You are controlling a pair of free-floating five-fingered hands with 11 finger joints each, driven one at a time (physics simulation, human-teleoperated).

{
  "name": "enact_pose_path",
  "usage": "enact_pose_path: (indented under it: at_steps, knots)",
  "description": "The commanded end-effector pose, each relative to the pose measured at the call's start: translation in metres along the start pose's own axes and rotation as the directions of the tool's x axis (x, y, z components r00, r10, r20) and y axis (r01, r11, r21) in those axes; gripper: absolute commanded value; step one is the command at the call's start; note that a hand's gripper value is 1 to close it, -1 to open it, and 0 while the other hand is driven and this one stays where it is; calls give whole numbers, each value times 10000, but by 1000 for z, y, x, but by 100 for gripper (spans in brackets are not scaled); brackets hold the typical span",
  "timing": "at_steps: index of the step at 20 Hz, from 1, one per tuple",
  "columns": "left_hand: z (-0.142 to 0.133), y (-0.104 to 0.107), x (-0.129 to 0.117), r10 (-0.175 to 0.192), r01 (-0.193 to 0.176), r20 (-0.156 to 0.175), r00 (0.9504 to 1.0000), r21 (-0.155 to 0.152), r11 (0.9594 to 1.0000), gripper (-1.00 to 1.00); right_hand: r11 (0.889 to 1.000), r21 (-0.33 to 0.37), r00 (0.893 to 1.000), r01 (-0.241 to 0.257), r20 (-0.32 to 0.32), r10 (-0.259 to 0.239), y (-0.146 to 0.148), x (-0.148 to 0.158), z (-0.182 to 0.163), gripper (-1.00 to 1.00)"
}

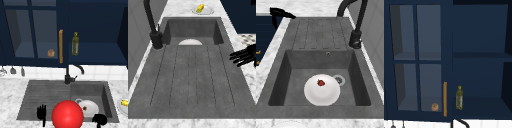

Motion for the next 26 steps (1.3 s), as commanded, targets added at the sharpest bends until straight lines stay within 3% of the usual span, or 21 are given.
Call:
enact_pose_path:
  at_steps: [1, 4, 7, 11, 13, 16, 18, 20, 21, 23, 25, 26]
  knots:
    - [-5, -1, 5, 1262, -1248, 378, 9913, -359, 9915, -100, 10000, 0, 10000, 0, 0, 0, 0, 0, 0, 0]
    - [-9, -2, 8, 1856, -1833, 395, 9818, -563, 9814, -100, 10000, 0, 10000, 0, 0, 0, 0, 0, 0, 0]
    - [-13, -3, 12, 2453, -2424, 392, 9687, -663, 9679, -100, 10000, 0, 10000, 0, 0, 0, 0, 0, 0, 0]
    - [-21, 7, 22, 2907, -2863, 435, 9558, -848, 9544, -100, 10000, 0, 10000, 0, 0, 0, 0, 0, 0, 0]
    - [-26, 15, 30, 3013, -2966, 393, 9527, -952, 9503, -100, 10000, 0, 10000, 0, 0, 0, 0, 0, 0, 0]
    - [-31, 31, 38, 3150, -3111, 387, 9483, -832, 9467, -100, 10000, 0, 10000, 0, 0, 0, 0, 0, 0, 0]
    - [-32, 39, 41, 3120, -3091, 358, 9494, -697, 9485, -100, 10000, 0, 10000, 0, 0, 0, 0, 0, 0, 0]
    - [-30, 43, 46, 2981, -2957, 337, 9539, -632, 9532, -100, 10000, 0, 10000, 0, 0, 0, 0, 0, 0, 0]
    - [-31, 43, 46, 3020, -3003, 230, 9530, -578, 9521, -100, 10000, 0, 10000, 0, 0, 0, 0, 0, 0, 0]
    - [-25, 40, 41, 3216, -3210, 51, 9468, -523, 9456, -100, 10000, 0, 10000, 0, 0, 0, 0, 0, 0, 0]
    - [-23, 41, 44, 2881, -2876, 52, 9576, -444, 9567, -100, 10000, 0, 10000, 0, 0, 0, 0, 0, 0, 0]
    - [-24, 41, 43, 2847, -2847, -64, 9586, -411, 9577, -100, 10000, 0, 10000, 0, 0, 0, 0, 0, 0, 0]
